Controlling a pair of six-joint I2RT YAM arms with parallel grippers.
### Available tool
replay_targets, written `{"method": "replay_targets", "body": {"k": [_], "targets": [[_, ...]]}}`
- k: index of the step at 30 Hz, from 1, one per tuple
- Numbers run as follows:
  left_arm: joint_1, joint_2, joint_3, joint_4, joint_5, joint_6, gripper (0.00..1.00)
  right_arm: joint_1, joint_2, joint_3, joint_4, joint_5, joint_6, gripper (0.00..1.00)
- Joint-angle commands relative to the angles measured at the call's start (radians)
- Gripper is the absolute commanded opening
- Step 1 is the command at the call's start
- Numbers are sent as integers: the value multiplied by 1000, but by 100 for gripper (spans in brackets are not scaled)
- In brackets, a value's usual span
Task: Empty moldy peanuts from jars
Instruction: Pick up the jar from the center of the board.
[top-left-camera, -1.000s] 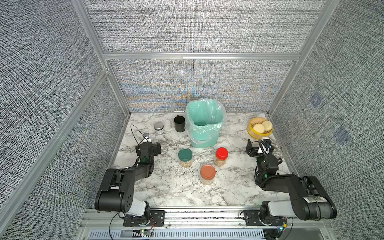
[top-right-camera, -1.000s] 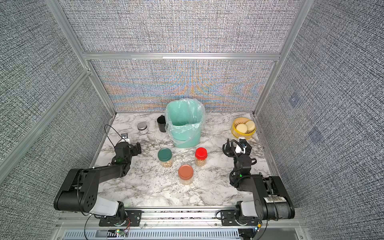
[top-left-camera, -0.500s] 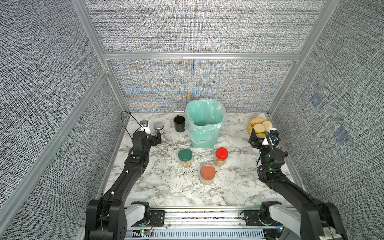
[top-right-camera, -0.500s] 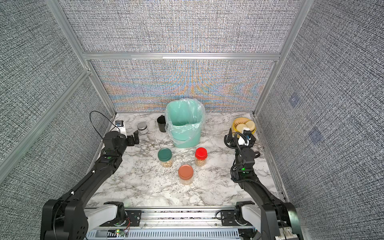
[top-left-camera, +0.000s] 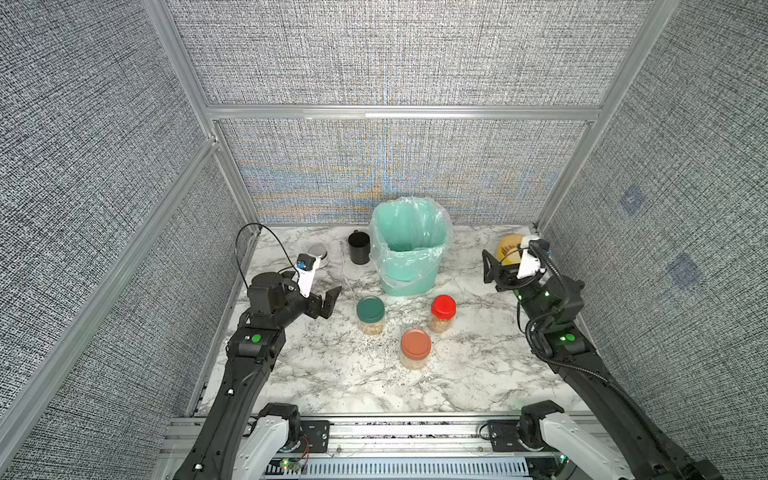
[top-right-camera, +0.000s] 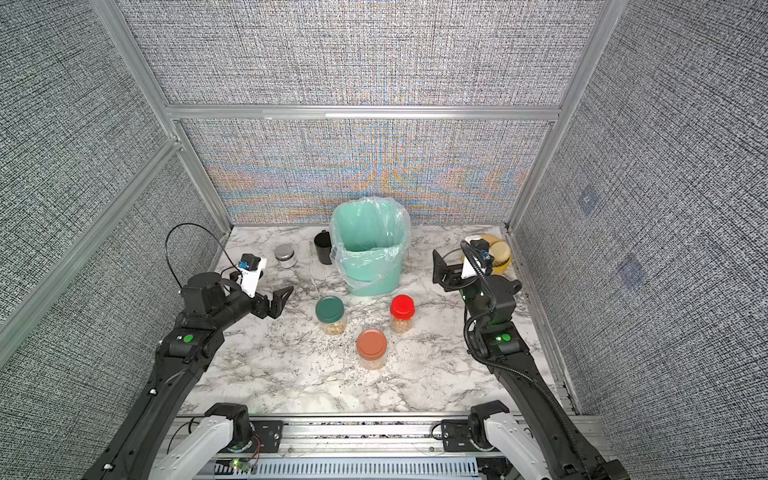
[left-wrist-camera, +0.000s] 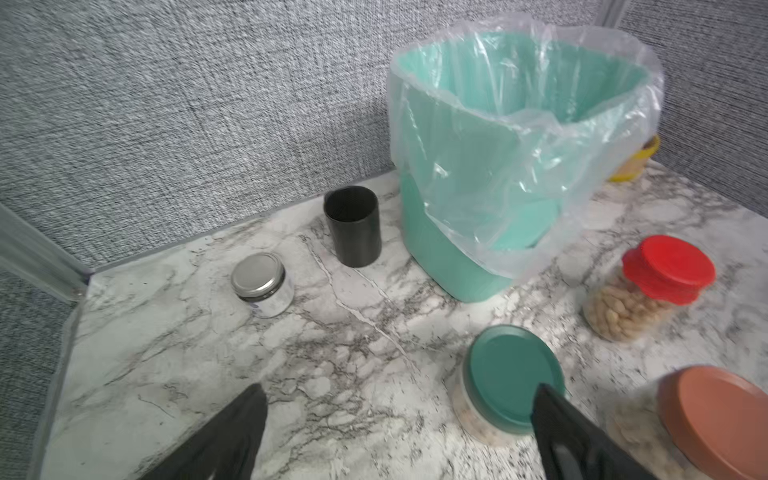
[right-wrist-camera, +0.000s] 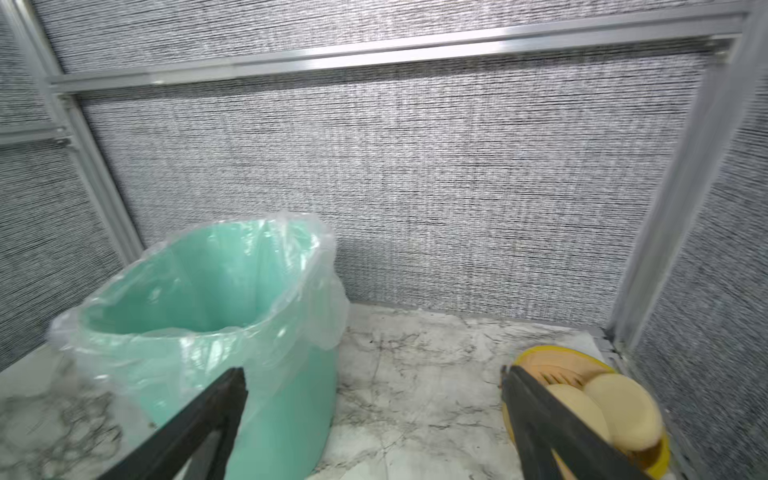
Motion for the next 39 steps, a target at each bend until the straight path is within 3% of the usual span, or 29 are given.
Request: {"method": "replay_targets", "body": {"k": [1,15,29,39], "targets": [[-3,-28,-29,-41,78,35,99,50,8,47,-231,-38,-5,98],[-6,31,-51,49,217,51,100,212,61,136,-631,-92,159,98],[-6,110,-50,126,265,57,100,252,205,128,-649,-104,266,98],[-6,148,-47,147,268,66,100,308,358,220,-693,62,315,98]]}}
